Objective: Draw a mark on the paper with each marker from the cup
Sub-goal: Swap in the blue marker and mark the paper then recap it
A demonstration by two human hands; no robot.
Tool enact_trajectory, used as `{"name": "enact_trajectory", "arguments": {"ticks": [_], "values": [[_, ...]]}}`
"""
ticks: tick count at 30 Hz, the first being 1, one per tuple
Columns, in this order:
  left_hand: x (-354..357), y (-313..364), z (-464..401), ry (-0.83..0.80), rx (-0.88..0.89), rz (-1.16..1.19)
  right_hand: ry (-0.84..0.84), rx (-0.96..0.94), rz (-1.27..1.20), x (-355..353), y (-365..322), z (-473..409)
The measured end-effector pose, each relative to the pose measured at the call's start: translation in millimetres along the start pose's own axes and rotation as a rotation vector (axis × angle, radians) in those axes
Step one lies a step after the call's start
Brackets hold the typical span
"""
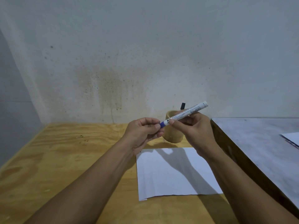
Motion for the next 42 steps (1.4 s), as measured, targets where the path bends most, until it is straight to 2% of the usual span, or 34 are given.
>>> {"name": "enact_trajectory", "arguments": {"ticks": [6, 8, 11, 13, 16, 21, 30, 36, 42], "values": [[13.8, -2.7, -6.2, 0.020, 0.018, -0.010, -0.012, 0.003, 0.054, -9.9, 1.6, 0.6], [22.4, -4.2, -8.1, 0.030, 0.017, -0.083, 0.005, 0.051, 0.072, -16.5, 5.6, -6.8], [27.9, 0.2, -17.5, 0.144, 0.108, -0.521, 0.061, 0.092, 0.169, -33.1, -3.2, -25.4], [31.9, 8.4, -21.5, 0.176, 0.217, -0.780, 0.029, 0.041, 0.479, -44.3, -18.9, -41.7], [41.6, 14.2, -28.9, 0.093, 0.383, -1.063, -0.033, -0.034, 0.863, -56.6, -38.5, -64.2], [49.6, 8.0, -39.7, -0.039, 0.444, -1.385, 0.013, -0.109, 0.931, -67.0, -55.2, -92.2], [44.2, 3.4, -36.7, -0.049, 0.498, -1.428, -0.166, 0.009, 0.978, -29.9, -6.6, -111.1], [43.3, 2.4, -38.4, -0.066, 0.473, -1.422, -0.128, 0.029, 0.922, -28.9, 17.8, -106.4], [42.2, 0.4, -37.5, -0.117, 0.457, -1.387, -0.003, 0.035, 0.824, -44.3, 27.3, -100.2]]}}
Point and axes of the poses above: each hand's wrist, its own z-axis away from the middle knuckle, its own x-axis out of the palm, y = z × x, the point moved 7 cm from there along -z, towards the middle knuckle, and after that the axes turned 7 degrees about -z, right-handed, at the moved point
